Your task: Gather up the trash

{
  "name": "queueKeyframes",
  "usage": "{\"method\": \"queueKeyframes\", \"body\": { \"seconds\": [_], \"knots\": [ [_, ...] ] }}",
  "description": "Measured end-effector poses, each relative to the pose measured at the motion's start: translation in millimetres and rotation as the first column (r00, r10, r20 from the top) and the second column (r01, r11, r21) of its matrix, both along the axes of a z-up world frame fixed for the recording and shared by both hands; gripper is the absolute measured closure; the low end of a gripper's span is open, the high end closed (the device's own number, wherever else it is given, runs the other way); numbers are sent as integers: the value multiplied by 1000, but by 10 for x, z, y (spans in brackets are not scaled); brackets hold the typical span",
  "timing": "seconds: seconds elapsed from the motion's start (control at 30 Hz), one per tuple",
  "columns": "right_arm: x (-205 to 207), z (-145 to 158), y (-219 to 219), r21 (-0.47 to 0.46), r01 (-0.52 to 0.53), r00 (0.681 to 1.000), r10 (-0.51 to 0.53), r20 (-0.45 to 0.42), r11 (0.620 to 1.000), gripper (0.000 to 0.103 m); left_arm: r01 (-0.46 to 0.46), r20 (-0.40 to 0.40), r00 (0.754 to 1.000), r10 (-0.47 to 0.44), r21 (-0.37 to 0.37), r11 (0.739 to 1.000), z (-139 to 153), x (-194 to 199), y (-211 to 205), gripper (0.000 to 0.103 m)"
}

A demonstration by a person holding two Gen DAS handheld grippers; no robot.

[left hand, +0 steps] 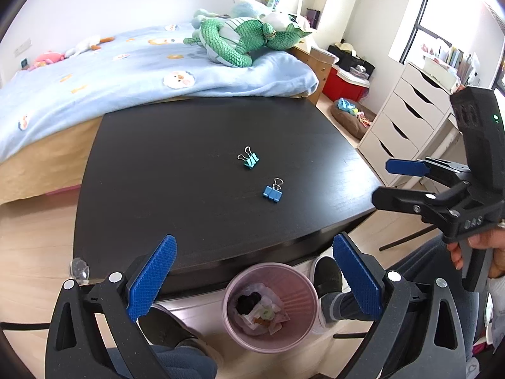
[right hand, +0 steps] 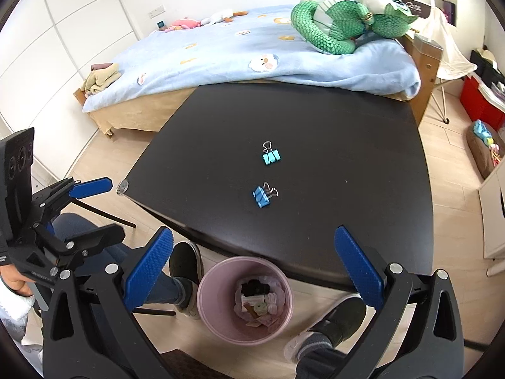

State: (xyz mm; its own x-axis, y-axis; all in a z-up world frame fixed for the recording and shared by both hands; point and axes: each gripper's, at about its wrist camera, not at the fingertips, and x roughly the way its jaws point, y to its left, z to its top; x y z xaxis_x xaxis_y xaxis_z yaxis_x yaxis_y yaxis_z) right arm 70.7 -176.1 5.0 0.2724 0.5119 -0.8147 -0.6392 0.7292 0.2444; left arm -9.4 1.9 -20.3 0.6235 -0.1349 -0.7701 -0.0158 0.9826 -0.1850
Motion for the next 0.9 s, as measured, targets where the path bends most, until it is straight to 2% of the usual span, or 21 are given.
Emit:
{"method": "queueKeyframes", "body": {
  "seconds": [0.33,0.6,0.67,0.7,0.77,0.9],
  "knots": [
    [395,-270,378,-46,-90,995,88,-40,995,3,-13,-8,1000,13,-13,1000,-50,99,109,8],
    [607,-626,659,-71,-171,982,164,-96,983,3,-23,-24,999,23,-24,999,-121,163,171,8],
    [642,-721,718,-77,-187,978,178,-111,979,12,-22,-26,999,22,-26,999,-129,186,172,8],
    [655,-760,738,-84,-194,976,184,-119,977,25,-21,-27,999,20,-28,999,-134,200,175,8],
    [684,-846,773,-100,-209,972,195,-135,973,31,-20,-28,999,20,-29,999,-144,216,185,8],
    [723,-931,802,-95,-227,965,211,-156,969,53,-20,-35,999,19,-38,999,-179,257,199,8]
  ]
}}
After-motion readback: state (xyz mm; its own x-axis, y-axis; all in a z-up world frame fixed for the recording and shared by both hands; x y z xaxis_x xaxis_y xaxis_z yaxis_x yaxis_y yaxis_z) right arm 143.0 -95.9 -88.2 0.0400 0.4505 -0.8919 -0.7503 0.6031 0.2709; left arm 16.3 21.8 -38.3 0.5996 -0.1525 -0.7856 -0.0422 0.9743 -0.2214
